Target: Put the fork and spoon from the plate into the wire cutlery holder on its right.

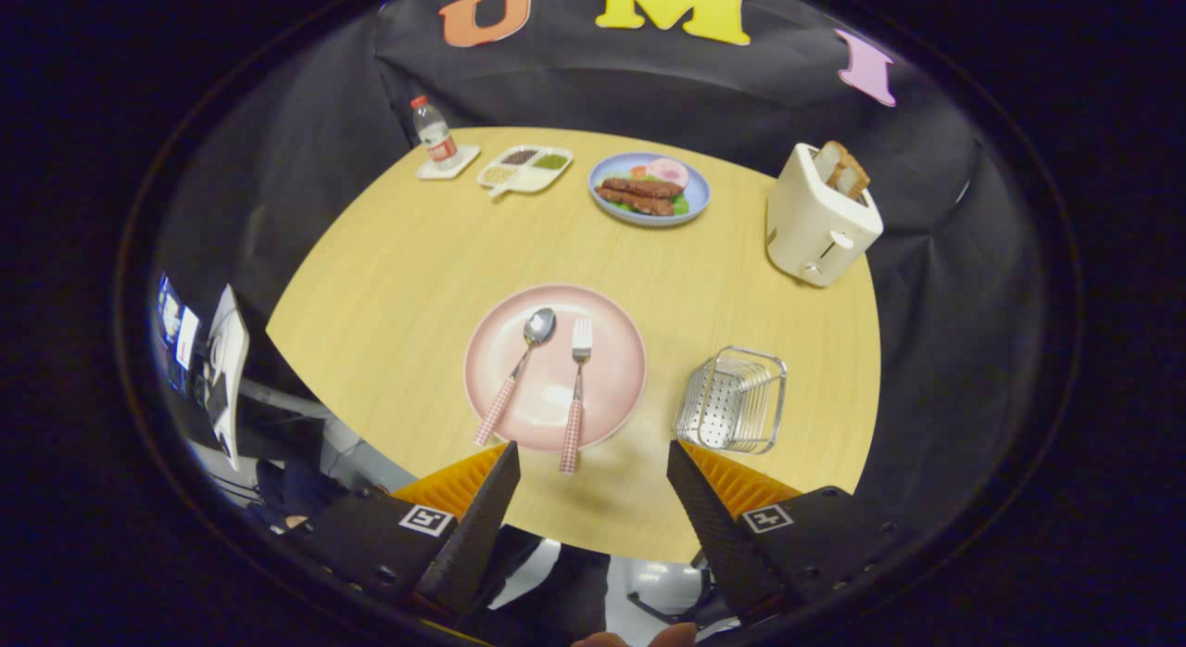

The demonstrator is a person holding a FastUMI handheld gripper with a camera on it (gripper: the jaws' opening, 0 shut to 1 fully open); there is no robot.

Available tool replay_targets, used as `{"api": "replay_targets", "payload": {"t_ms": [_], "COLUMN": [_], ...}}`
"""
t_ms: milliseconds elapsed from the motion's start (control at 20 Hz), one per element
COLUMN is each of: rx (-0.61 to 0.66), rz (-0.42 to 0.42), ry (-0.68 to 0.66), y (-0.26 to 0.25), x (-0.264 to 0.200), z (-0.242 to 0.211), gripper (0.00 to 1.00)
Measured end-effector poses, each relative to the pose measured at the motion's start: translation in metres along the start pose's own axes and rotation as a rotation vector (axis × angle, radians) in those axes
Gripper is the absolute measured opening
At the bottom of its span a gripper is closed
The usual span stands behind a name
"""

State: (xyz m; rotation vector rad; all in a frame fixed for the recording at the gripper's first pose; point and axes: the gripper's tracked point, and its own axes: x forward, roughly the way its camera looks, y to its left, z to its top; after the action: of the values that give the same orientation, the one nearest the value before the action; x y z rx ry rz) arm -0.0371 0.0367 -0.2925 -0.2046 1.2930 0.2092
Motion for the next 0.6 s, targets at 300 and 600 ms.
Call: {"api": "replay_targets", "payload": {"t_ms": [300,600], "rx": [0.014,0.002], "rz": [0.034,0.012], "ry": [0.218,0.327], "y": [0.024,0.029], "x": [0.06,0.098], "z": [-0.027,-0.037], "gripper": [0.97,0.95]}}
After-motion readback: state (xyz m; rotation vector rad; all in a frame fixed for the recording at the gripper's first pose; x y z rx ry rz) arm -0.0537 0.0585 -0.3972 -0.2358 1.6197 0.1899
